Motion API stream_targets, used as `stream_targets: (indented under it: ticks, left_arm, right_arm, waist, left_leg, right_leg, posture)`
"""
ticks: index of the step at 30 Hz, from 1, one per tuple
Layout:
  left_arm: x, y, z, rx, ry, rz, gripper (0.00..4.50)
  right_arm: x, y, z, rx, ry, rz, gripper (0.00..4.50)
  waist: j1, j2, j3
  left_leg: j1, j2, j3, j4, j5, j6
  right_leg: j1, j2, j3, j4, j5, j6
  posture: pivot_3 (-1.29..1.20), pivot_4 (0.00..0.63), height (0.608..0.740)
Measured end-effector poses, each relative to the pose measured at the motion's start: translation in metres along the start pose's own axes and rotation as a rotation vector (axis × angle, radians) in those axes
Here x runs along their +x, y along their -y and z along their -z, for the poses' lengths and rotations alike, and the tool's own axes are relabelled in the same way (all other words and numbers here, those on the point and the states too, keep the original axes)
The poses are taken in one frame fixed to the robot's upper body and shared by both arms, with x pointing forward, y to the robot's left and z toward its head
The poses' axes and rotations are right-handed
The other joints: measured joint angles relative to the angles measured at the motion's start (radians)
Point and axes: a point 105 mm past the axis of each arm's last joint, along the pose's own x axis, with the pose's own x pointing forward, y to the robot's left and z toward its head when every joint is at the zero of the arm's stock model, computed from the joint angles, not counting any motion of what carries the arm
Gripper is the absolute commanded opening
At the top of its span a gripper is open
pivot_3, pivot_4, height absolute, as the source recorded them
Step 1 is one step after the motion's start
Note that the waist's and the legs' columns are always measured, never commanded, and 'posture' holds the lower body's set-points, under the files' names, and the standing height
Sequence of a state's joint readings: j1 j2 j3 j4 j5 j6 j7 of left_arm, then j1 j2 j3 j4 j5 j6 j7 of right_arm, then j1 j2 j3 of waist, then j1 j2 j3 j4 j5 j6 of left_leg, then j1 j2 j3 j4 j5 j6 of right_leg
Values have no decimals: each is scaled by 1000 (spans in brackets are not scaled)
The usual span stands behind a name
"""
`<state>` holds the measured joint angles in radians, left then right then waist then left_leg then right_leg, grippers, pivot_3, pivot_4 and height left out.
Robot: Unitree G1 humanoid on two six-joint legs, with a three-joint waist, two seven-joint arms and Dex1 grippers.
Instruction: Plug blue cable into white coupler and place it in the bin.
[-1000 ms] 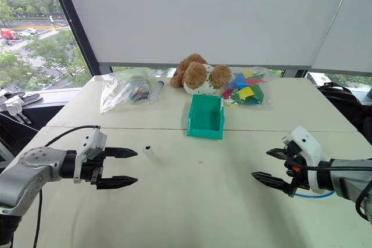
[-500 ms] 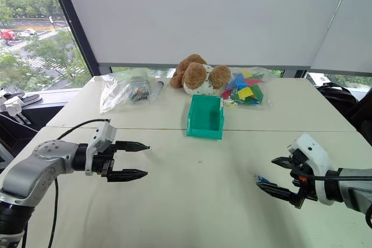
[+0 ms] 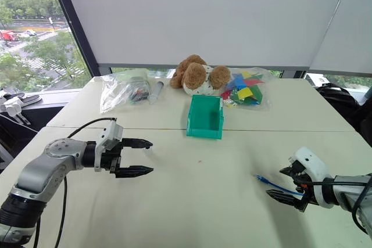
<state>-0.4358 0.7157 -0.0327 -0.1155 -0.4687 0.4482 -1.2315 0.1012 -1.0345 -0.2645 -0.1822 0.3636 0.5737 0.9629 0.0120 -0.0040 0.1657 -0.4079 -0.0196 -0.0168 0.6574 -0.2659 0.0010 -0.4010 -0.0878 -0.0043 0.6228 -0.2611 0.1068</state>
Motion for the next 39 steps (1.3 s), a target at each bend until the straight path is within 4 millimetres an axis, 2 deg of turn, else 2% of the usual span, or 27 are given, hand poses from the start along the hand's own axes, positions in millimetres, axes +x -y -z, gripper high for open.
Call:
stream_targets:
  ticks: [4,6,7,10,16,21,24,29,31,33,39]
  left_arm:
    - [6,2,3,-6,-5,16,4411]
    - [6,1,2,-3,-5,16,4411]
    - [6,1,2,0,-5,15,4471]
    - [6,0,3,6,-10,12,4500]
    - [6,-5,0,40,-17,6,4500]
    - [5,-9,2,32,-22,-3,4500]
    - [4,-10,2,36,-20,-2,4500]
    - [3,-15,-3,46,-13,2,4500]
    - [4,-16,-3,49,-9,4,4500]
    - [4,-15,-2,45,-9,5,4500]
    - [4,-14,-2,46,-11,8,4500]
  right_arm:
    - [10,3,18,4,-33,-22,4500]
    - [12,5,18,2,-17,-24,4500]
    - [13,6,18,3,-8,-27,4241]
    - [14,6,20,-1,1,-32,3180]
    - [16,5,21,-40,1,-48,65]
    - [19,1,13,-102,-12,-43,65]
    - [25,-11,0,-159,-12,-81,65]
    - [41,-50,-65,-308,123,-230,65]
    - [54,-73,-90,-376,184,-315,65]
    - [70,-87,-99,-407,190,-376,65]
    - [111,-97,-110,-498,138,-433,65]
  waist:
    - [0,0,0]
    - [0,0,0]
    - [-1,0,0]
    - [-2,0,0]
    - [0,-3,-2]
    - [-2,-3,-2]
    - [-7,-2,-1]
    - [-9,-1,0]
    - [-8,-1,0]
    - [-5,-1,0]
    - [0,-1,0]
  left_leg:
    - [0,0,0,3,0,0]
    - [0,0,0,5,0,0]
    - [1,0,0,5,0,0]
    - [3,0,0,5,0,0]
    - [4,0,-1,6,0,0]
    - [3,1,-1,6,0,0]
    - [3,1,-1,6,0,0]
    - [1,1,-1,6,0,0]
    - [1,1,-1,6,0,0]
    - [0,0,-1,6,0,0]
    - [-2,-1,-1,6,0,0]
  right_leg:
    - [0,0,0,4,0,0]
    - [0,0,0,6,0,0]
    - [1,0,0,6,0,0]
    - [3,0,0,6,-1,-2]
    - [4,0,0,6,-1,-2]
    - [4,0,0,6,-1,-2]
    - [2,0,0,7,-1,-1]
    - [0,0,0,8,0,0]
    - [0,0,0,8,0,0]
    - [-2,0,0,8,0,1]
    - [-3,0,0,8,0,1]
  posture:
    - [0,150,740]
    - [0,150,740]
    - [0,150,740]
    - [0,150,740]
    - [0,150,740]
    - [0,150,740]
    - [0,150,740]
    - [0,150,740]
    - [0,150,740]
    - [0,150,740]
    - [0,150,740]
